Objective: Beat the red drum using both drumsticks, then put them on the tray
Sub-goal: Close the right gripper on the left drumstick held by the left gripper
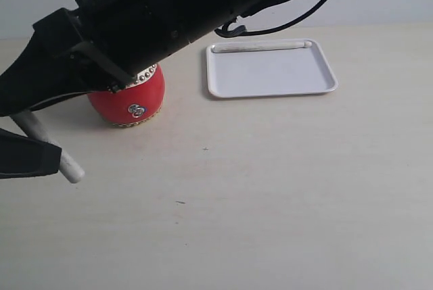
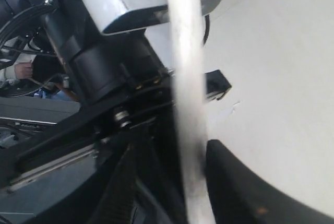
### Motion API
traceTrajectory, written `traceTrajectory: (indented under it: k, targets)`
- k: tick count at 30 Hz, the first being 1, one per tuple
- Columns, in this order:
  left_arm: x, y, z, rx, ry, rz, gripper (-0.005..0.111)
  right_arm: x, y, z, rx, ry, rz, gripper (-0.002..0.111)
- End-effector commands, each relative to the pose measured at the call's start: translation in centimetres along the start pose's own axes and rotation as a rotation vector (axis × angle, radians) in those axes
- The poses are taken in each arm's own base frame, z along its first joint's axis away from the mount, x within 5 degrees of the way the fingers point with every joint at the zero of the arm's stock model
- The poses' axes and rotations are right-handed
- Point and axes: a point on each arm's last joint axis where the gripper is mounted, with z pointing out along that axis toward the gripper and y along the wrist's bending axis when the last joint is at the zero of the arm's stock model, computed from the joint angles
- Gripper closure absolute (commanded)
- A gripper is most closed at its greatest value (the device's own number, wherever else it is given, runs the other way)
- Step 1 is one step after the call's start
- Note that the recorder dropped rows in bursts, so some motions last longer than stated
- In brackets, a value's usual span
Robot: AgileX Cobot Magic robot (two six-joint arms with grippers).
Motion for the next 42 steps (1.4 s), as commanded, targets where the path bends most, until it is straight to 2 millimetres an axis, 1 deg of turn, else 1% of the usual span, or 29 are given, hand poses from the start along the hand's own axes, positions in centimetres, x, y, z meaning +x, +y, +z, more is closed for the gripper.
traceTrajectory:
  k: [1, 4, 9, 13, 23, 35, 42]
  targets:
    - [-0.25, -1.06, -0.14, 0.068, -0.03, -0.027, 0.107, 0.15, -0.53, 0.17, 0.033, 0.001, -0.012, 0.066]
    - [-0.12, -1.12, -0.22, 0.059, -0.026, -0.021, 0.107, 0.1, -0.84, -0.51, 0.031, -0.005, -0.004, 0.066]
    - [-0.11, -1.06, -0.19, 0.057, -0.022, -0.025, 0.107, 0.29, -0.35, -0.45, -0.021, 0.016, -0.001, 0.066]
    - [-0.11, -1.06, -0.19, 0.057, -0.022, -0.025, 0.107, 0.16, -0.11, -0.43, -0.055, 0.0, 0.014, 0.066]
    - [-0.11, -1.06, -0.19, 0.057, -0.022, -0.025, 0.107, 0.07, -0.1, -0.41, -0.062, -0.011, 0.023, 0.074]
    - [-0.23, -1.17, -0.2, 0.07, -0.035, -0.034, 0.107, 0.07, -0.1, -0.41, -0.062, -0.011, 0.021, 0.074]
    - [-0.31, -1.24, -0.21, 0.078, -0.043, -0.038, 0.107, 0.25, -0.55, -0.19, -0.062, -0.006, 0.034, 0.074]
